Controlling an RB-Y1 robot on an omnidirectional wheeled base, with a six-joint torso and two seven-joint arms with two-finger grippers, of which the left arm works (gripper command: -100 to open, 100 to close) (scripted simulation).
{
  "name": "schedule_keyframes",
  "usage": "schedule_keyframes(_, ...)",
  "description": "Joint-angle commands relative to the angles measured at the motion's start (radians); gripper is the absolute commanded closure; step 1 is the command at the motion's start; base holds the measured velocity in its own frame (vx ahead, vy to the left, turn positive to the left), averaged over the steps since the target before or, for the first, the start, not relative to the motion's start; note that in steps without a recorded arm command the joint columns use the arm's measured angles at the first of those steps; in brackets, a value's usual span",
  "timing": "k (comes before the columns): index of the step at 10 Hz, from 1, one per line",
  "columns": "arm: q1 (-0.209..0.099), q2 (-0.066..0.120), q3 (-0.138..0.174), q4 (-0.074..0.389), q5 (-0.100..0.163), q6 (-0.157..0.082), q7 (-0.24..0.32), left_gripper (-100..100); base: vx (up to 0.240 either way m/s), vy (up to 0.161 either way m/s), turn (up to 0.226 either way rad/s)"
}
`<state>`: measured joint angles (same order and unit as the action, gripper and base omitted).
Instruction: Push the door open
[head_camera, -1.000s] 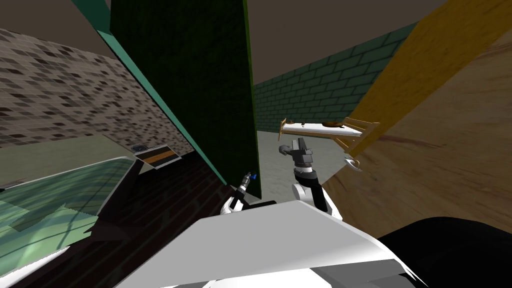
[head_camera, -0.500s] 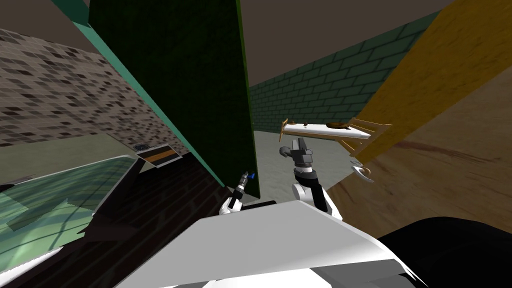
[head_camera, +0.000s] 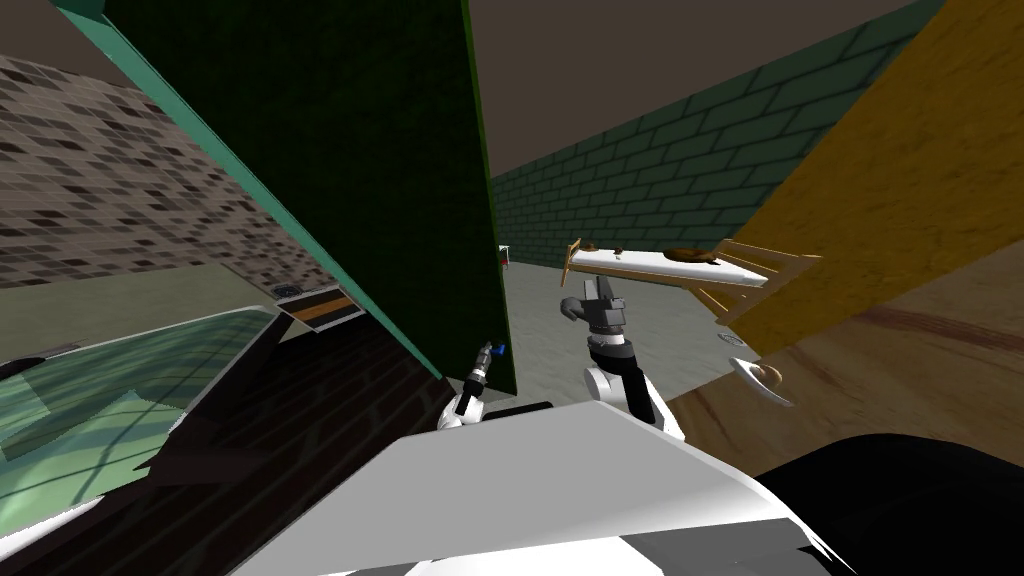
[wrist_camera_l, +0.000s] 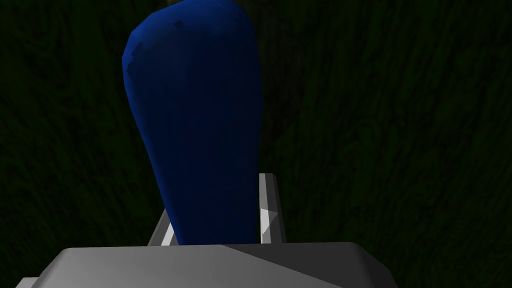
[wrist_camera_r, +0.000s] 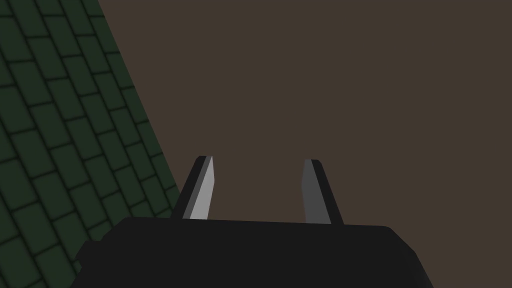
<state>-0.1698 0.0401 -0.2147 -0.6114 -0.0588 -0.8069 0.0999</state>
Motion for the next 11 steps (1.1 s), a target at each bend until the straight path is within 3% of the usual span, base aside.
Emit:
schedule_keyframes(1,0.008,0.001,0.008,-0.028,0.004,0.012,-0.002,100,0.101,-0.116,0.033)
schedule_keyframes(4,0.006,-0.016,0.042,-0.023,0.019,0.016,-0.019,100,0.119,-0.135,0.052)
schedule_keyframes(6,0.008,0.003,0.056,-0.025,0.025,0.017,-0.022,100,0.082,-0.047,0.037)
schedule_keyframes(11,0.008,0.022,0.098,-0.022,0.047,0.017,-0.039,100,0.165,-0.095,0.039)
